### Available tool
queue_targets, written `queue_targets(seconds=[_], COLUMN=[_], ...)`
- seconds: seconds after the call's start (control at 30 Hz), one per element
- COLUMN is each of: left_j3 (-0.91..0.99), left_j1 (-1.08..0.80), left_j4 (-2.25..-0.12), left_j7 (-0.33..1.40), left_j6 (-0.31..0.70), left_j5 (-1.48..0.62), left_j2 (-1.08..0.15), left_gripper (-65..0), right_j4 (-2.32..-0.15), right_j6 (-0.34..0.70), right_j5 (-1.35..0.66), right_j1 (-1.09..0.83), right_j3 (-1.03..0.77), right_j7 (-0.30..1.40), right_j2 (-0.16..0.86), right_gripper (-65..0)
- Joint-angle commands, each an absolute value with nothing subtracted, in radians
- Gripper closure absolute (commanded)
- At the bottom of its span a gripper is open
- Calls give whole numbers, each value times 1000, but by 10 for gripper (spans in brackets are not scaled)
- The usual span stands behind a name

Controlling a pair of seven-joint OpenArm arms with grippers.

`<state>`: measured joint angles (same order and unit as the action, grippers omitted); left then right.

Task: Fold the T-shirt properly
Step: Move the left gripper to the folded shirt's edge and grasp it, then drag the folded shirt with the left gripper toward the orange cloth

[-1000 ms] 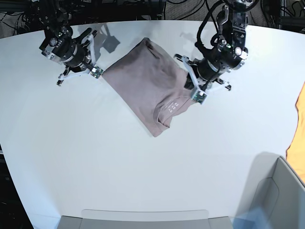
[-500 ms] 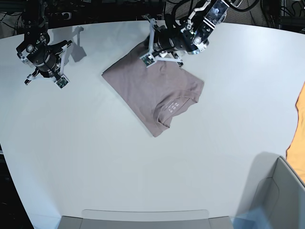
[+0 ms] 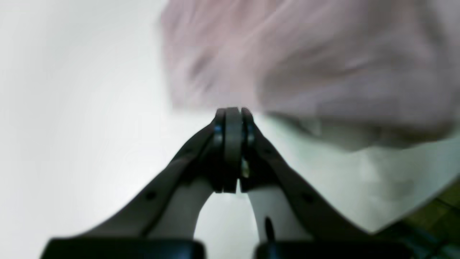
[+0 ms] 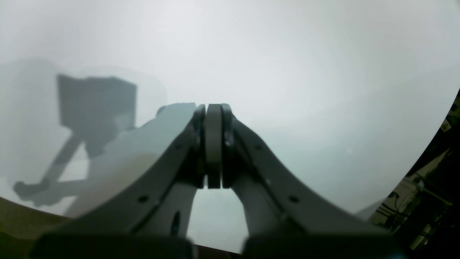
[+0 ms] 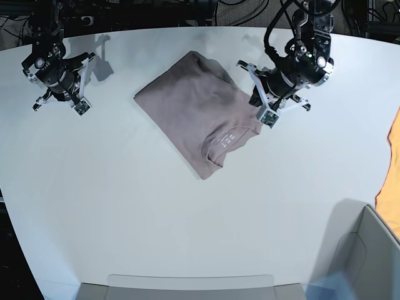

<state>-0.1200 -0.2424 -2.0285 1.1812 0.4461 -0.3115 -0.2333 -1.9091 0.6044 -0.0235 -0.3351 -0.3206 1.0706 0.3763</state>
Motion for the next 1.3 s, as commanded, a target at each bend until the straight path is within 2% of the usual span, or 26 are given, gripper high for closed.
queue_targets(seconds=[0.0, 0.13, 0.33, 0.63, 0.87, 1.13, 1.27], left_j3=[-151, -332, -598, -707, -809, -806, -737], left_j1=[-252, -252, -240, -147, -88, -51, -41], left_j4=[-2043, -2043, -2040, -1951, -1894, -1747, -1722], left_j7=[1173, 1155, 1012, 1055, 1063, 1063, 1061], left_j6=[456, 553, 561, 559, 559, 558, 415], left_j5=[-328, -387, -375, -232, -223, -222, -222], left_j2=[-239, -246, -246, -237, -239, -217, -248], left_gripper=[0, 0, 0, 0, 0, 0, 0], right_j4=[-1923, -1920, -1920, -1873, -1839, -1839, -1837], right_j6=[602, 602, 602, 602, 602, 602, 602], right_j5=[-22, -22, -22, -22, -22, -22, -22], right_j1=[-329, -328, -328, -328, -300, -288, -286], right_j3=[-328, -326, -328, -329, -331, -325, -329], right_j7=[1064, 1064, 1064, 1063, 1063, 1063, 1063], right_j2=[389, 392, 397, 398, 397, 392, 395], right_gripper=[0, 0, 0, 0, 0, 0, 0])
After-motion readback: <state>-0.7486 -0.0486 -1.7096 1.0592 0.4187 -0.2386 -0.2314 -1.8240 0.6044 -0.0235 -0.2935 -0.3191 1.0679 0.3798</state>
